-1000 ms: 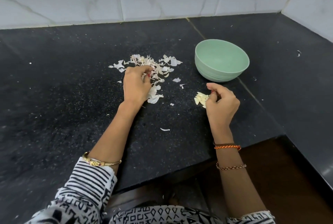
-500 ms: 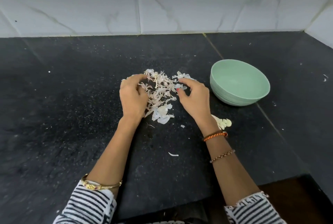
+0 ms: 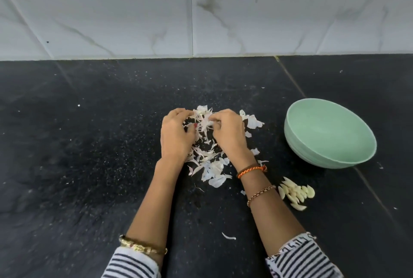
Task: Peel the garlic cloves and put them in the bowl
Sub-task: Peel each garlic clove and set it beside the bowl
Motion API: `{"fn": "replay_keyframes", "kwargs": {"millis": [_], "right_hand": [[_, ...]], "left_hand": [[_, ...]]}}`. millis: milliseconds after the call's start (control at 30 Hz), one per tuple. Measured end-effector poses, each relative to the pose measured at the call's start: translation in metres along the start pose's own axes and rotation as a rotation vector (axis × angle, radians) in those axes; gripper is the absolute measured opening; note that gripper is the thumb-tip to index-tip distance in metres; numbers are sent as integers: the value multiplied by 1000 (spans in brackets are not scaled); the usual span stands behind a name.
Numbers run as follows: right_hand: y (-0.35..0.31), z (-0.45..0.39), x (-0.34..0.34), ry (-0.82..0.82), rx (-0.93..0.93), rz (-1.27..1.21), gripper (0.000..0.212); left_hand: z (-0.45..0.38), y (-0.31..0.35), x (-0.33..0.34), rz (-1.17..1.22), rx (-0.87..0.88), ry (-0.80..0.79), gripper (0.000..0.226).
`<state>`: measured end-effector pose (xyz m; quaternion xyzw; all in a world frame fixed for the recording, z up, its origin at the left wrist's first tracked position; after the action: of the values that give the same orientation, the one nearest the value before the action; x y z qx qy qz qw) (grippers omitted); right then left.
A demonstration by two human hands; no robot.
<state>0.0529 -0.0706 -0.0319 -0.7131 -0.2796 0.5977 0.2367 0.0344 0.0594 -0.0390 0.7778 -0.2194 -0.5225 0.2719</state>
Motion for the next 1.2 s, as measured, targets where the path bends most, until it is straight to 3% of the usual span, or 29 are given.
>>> {"fn": "replay_keyframes", "kwargs": {"millis": [333,433,533,767,933,1033,1200], "right_hand": [[-3,0,-17,196,-116,-262,23],[-9,16,-20,11,-219,-268,18],[-8,35,-25,-244,-186,-316,29],[-11,70,-38,-422,-176,-208,62],[-12,81,-24,-368,-142,-84,67],[-16,79,-13,-333,-158,-35,56],[-37,63,-7,-120,-162,97,32]], "left_hand": [[-8,-2,-3,46,35,5,20],[-6,0,-5,82,36,25,22],[-6,0,-6,93,13,43,26],[-3,-3,-14,116,-13,69,32],[-2,-10,-20,148,-94,88,26],[-1,-11,-20,161,-110,86,24],[-1,-13,-21,180,-134,91,24]]}}
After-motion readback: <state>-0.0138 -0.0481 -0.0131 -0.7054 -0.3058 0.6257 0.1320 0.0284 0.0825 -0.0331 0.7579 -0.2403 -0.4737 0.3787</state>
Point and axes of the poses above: each hand's wrist, its own z-axis away from the middle knuckle, its own x-axis out of the palm, y = z × x, the point moved 4 cm from there along -z, towards the middle knuckle, and after that the axes turned 6 degrees about -z, right-handed, at the moved point
